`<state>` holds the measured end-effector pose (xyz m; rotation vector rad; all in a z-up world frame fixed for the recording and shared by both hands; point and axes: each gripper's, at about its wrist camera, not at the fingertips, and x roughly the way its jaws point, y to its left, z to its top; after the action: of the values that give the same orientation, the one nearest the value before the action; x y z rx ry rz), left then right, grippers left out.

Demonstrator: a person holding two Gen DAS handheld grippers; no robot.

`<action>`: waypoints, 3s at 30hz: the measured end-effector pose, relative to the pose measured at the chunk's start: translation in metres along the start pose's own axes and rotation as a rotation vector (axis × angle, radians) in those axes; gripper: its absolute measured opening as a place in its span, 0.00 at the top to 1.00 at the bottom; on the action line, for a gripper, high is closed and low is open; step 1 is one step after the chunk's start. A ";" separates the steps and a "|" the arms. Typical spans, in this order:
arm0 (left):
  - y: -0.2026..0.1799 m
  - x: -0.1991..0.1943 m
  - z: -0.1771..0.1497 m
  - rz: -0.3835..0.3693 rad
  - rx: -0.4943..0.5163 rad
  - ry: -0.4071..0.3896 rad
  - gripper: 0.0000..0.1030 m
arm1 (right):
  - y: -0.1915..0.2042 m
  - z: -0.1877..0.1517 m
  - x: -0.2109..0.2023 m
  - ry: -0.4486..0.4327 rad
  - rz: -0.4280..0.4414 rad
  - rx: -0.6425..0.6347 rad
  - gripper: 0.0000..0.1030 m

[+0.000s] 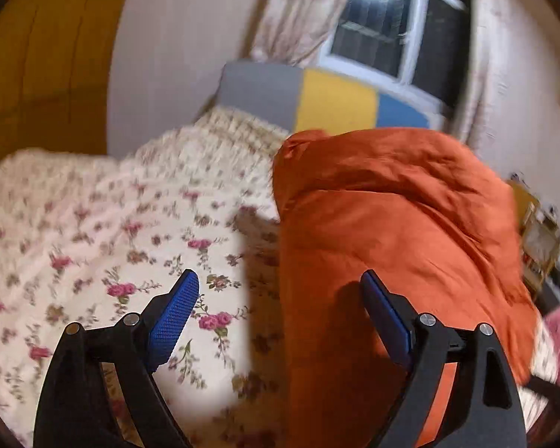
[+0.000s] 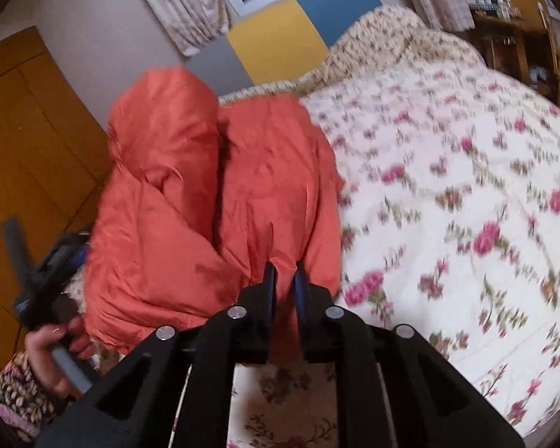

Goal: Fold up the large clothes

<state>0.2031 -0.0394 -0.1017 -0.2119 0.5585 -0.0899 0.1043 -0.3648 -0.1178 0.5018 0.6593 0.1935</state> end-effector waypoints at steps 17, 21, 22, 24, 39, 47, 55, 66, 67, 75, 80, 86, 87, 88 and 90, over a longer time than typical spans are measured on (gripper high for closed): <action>-0.038 0.028 0.011 -0.085 0.091 0.051 0.21 | 0.059 0.076 0.052 -0.018 0.084 -0.115 0.88; -0.069 0.020 0.010 -0.179 0.186 0.061 0.21 | 0.039 0.055 0.045 -0.052 -0.039 -0.060 0.90; -0.080 0.018 0.008 -0.171 0.228 0.051 0.21 | 0.030 0.049 0.048 -0.048 -0.056 -0.027 0.90; -0.104 0.016 0.000 -0.170 0.320 0.038 0.20 | 0.011 0.042 0.054 -0.033 -0.042 0.042 0.90; -0.114 0.017 -0.004 -0.094 0.394 -0.011 0.03 | 0.010 0.044 0.024 -0.107 -0.065 0.014 0.67; -0.087 0.032 0.036 0.027 0.232 -0.037 0.03 | 0.071 0.097 0.026 -0.124 0.038 -0.091 0.68; -0.087 0.056 0.060 0.178 0.212 -0.025 0.03 | 0.091 0.114 0.120 0.031 -0.061 -0.300 0.78; -0.129 0.097 0.049 0.143 0.353 0.095 0.03 | 0.027 0.099 0.147 0.019 -0.081 -0.162 0.81; -0.131 0.100 0.047 0.144 0.364 0.107 0.03 | 0.027 0.099 0.147 0.021 -0.080 -0.154 0.81; -0.120 0.132 0.038 0.090 0.298 0.205 0.03 | 0.014 0.099 0.160 0.042 -0.074 -0.099 0.81; -0.117 0.148 0.032 0.097 0.279 0.230 0.03 | 0.012 0.099 0.172 0.062 -0.097 -0.091 0.81; -0.116 0.166 0.027 0.115 0.284 0.253 0.03 | 0.009 0.100 0.185 0.081 -0.102 -0.074 0.81; -0.115 0.168 0.027 0.116 0.282 0.258 0.03 | 0.009 0.099 0.185 0.081 -0.103 -0.076 0.81; -0.115 0.168 0.026 0.117 0.282 0.258 0.03 | 0.009 0.099 0.185 0.079 -0.102 -0.075 0.81; -0.115 0.165 0.024 0.123 0.289 0.248 0.03 | 0.008 0.098 0.185 0.070 -0.093 -0.074 0.81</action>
<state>0.3526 -0.1708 -0.1412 0.1172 0.7953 -0.0772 0.3096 -0.3348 -0.1464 0.3932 0.7398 0.1476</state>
